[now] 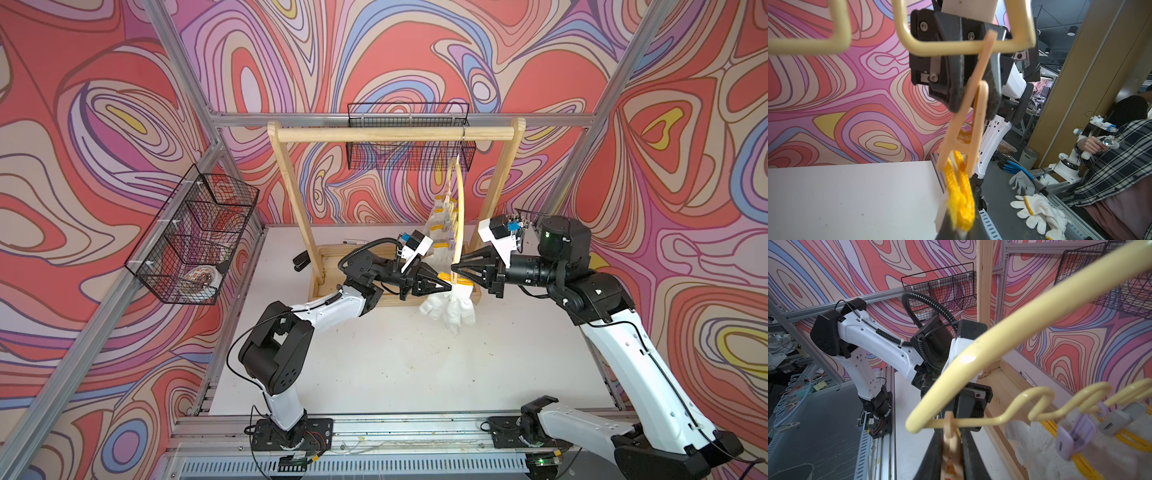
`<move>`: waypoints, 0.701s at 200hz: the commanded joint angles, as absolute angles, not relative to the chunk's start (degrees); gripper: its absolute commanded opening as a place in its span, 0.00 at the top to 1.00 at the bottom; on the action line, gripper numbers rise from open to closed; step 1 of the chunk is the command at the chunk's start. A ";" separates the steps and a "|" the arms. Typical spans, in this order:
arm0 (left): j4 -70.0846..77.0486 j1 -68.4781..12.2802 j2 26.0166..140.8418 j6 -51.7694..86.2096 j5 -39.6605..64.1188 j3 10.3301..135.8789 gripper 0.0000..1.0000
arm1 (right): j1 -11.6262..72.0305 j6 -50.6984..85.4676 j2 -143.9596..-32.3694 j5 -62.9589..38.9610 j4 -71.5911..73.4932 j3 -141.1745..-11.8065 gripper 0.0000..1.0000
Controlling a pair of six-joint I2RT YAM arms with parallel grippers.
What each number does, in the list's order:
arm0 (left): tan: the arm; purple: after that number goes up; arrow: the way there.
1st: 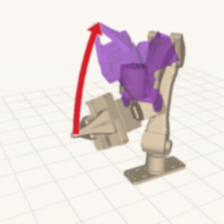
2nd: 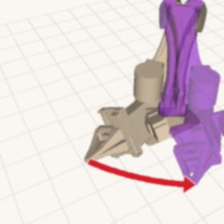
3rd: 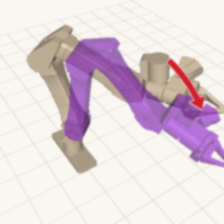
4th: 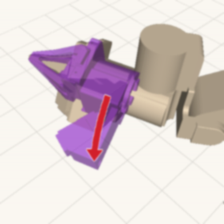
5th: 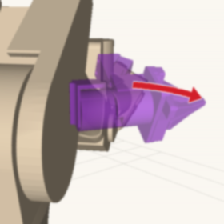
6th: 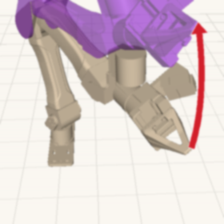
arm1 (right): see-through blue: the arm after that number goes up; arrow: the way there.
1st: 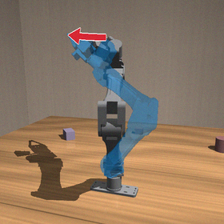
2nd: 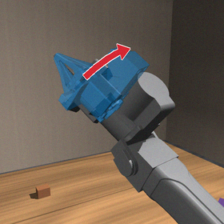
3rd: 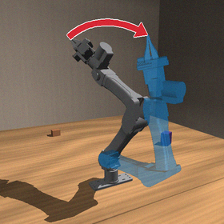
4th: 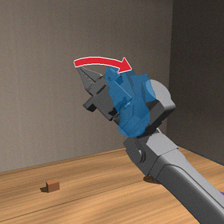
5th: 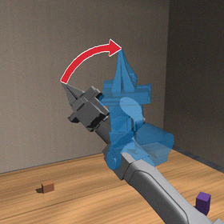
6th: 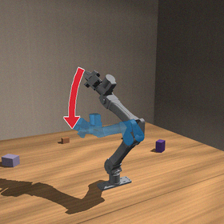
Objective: Clip the gloves onto a hanger to dry
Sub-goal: Clamp the glove onto the hanger.
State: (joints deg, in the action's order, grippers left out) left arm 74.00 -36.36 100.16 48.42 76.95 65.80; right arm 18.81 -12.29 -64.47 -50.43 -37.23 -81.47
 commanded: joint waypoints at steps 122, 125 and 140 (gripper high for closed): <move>78.53 -36.56 96.76 42.19 73.76 64.20 1.00 | 18.72 -9.74 -62.97 -48.94 -33.39 -78.49 1.00; 78.55 -36.52 96.55 42.12 73.79 63.98 1.00 | 18.71 -9.61 -62.96 -48.81 -33.19 -78.44 1.00; 78.55 -36.56 95.91 42.18 74.52 63.02 1.00 | 18.68 -9.33 -62.93 -48.89 -32.58 -78.40 1.00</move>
State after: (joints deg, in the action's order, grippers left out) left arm 74.04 -36.40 99.26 43.00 73.87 64.45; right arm 18.81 -10.39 -63.51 -50.13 -33.82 -79.33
